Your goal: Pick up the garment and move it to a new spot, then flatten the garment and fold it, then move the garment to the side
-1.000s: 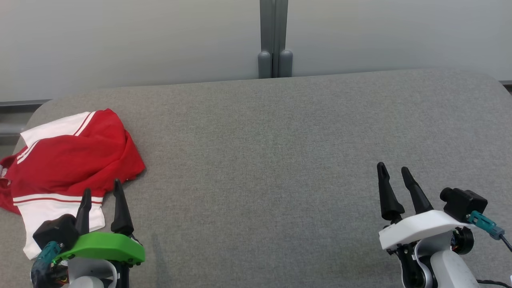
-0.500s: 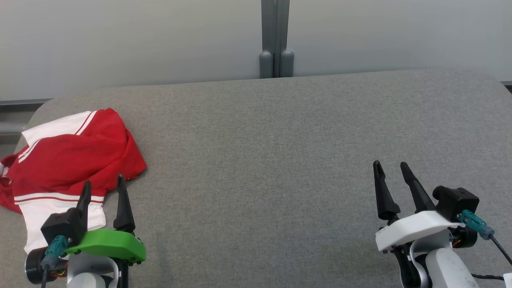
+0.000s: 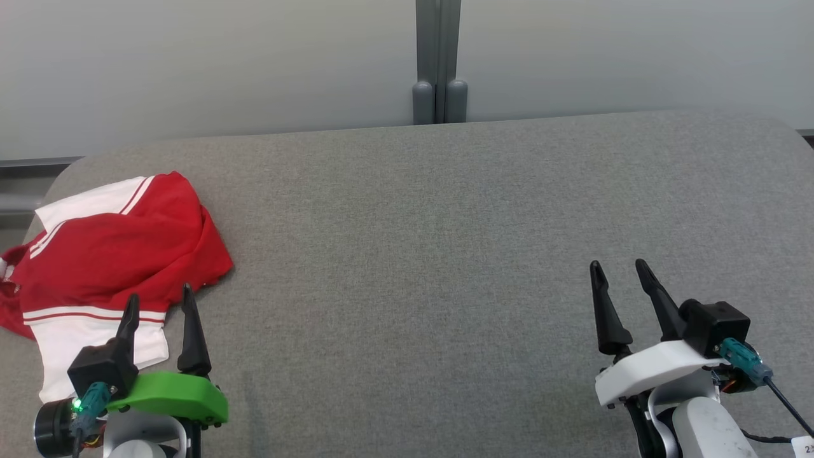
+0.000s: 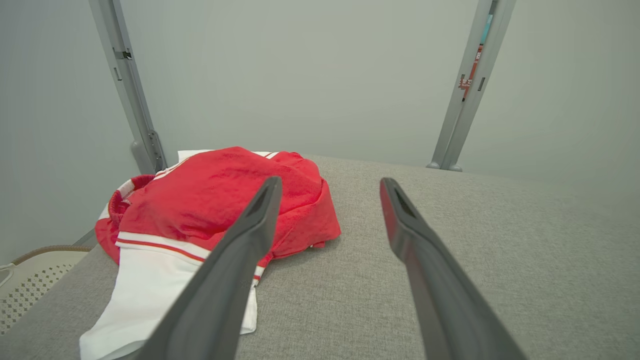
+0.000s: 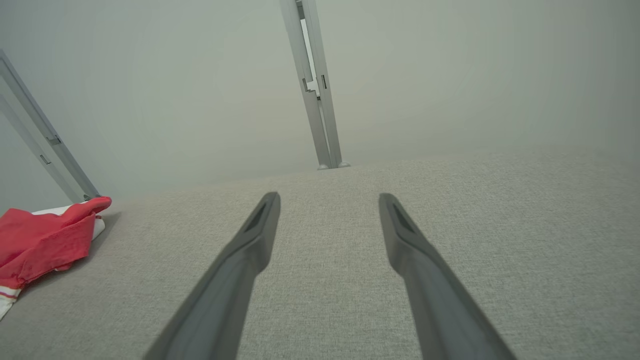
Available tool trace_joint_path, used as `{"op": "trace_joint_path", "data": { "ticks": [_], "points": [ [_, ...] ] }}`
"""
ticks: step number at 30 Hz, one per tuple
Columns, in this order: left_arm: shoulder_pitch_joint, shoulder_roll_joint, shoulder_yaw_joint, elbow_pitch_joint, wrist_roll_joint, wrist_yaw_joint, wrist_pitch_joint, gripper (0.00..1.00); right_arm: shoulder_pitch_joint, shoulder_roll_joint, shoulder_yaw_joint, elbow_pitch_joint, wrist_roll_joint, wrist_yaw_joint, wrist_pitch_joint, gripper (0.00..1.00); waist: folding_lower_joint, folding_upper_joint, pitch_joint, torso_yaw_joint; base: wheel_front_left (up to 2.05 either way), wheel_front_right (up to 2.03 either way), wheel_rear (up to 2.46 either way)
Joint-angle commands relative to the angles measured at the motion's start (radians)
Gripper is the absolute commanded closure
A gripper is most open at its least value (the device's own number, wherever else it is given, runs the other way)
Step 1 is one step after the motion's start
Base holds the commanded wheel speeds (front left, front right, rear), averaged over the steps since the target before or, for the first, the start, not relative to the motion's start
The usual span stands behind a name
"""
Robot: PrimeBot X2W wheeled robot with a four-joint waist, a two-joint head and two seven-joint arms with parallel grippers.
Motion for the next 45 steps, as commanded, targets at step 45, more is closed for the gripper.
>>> {"op": "trace_joint_path", "data": {
  "ticks": [45],
  "points": [
    [0.009, 0.030, -0.010, -0.013, 0.056, 0.035, 0.005, 0.00, -0.008, -0.005, 0.018, 0.020, -0.053, 0.000, -0.019, 0.00, 0.0000, 0.0000, -0.012, 0.026, 0.00, 0.00, 0.00]
  ]
}}
